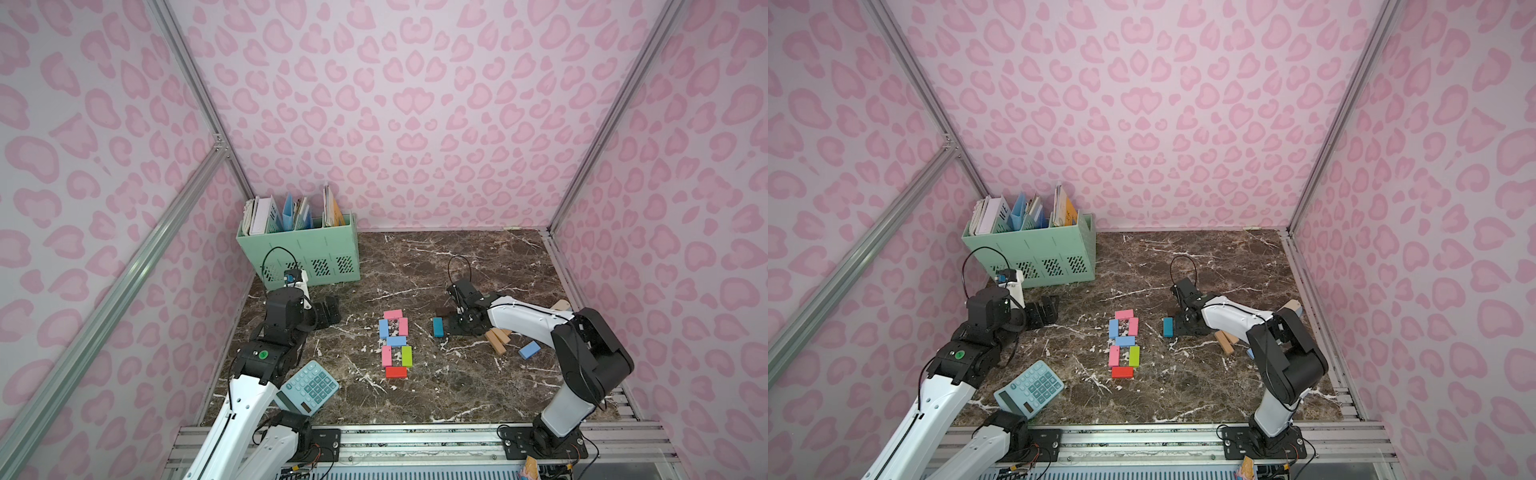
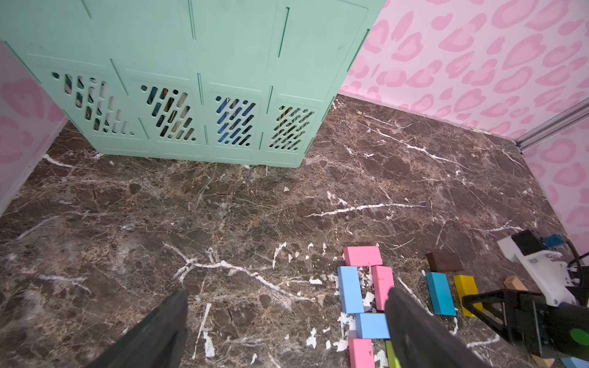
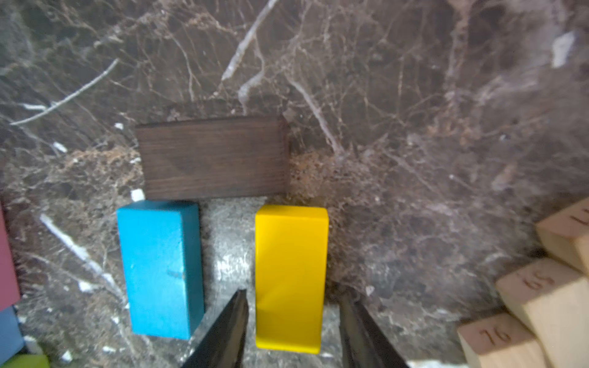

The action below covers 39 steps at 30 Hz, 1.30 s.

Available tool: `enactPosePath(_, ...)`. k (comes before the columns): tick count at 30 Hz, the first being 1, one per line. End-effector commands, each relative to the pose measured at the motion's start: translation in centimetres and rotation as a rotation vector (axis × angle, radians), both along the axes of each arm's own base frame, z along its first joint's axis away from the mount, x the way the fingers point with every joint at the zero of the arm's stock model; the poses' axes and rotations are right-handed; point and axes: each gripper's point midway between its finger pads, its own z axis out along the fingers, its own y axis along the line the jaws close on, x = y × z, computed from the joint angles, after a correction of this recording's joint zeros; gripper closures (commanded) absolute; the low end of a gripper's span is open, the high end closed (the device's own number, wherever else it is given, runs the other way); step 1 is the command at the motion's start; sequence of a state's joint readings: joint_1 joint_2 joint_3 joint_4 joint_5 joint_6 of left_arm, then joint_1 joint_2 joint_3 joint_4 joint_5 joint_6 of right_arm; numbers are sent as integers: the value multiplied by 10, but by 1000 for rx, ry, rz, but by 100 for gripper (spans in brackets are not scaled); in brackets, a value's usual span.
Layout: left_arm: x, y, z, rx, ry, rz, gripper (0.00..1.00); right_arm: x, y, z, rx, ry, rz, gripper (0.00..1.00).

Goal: Assemble the number 8 with building blocks
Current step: Assemble the building block at the center of the board, then pick up the building block from the center of the board.

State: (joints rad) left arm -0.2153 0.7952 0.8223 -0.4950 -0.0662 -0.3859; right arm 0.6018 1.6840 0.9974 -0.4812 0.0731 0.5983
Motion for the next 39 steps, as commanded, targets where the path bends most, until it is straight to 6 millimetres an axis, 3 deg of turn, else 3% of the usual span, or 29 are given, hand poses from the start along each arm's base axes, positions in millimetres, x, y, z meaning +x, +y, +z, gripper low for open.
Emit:
enactPosePath(1,1,0,5,8,-15,-3,1,-2,-1,14,1,-8,10,44)
enactPosePath(6,1,0,4,6,-14,-7,2,1,0,52,65,-86,9,35)
enactPosePath(8,1,-1,5,5,-14,-8,2,-1,-13,60,75,-104,-24,31)
enactPosePath(10,1,-1,5,4,-15,-9,2,-4,-37,64,74,-115,-111,29)
enactPosePath(14,0,-1,5,2,-16,-11,2,-16,-91,55,73,-104,-267,24)
enactPosePath(20,0,-2,6,-2,-19,-16,1,-44,-156,32,80,-59,-481,18)
enactPosePath(27,0,-3,7,-9,-21,-20,1,-52,-201,29,66,-101,-704,21)
enactPosePath(31,0,-4,8,-11,-24,-22,1,-55,-208,20,83,-80,-754,23)
enactPosePath(39,-2,-2,10,-7,-34,-14,1,-61,-203,-11,88,41,-753,39)
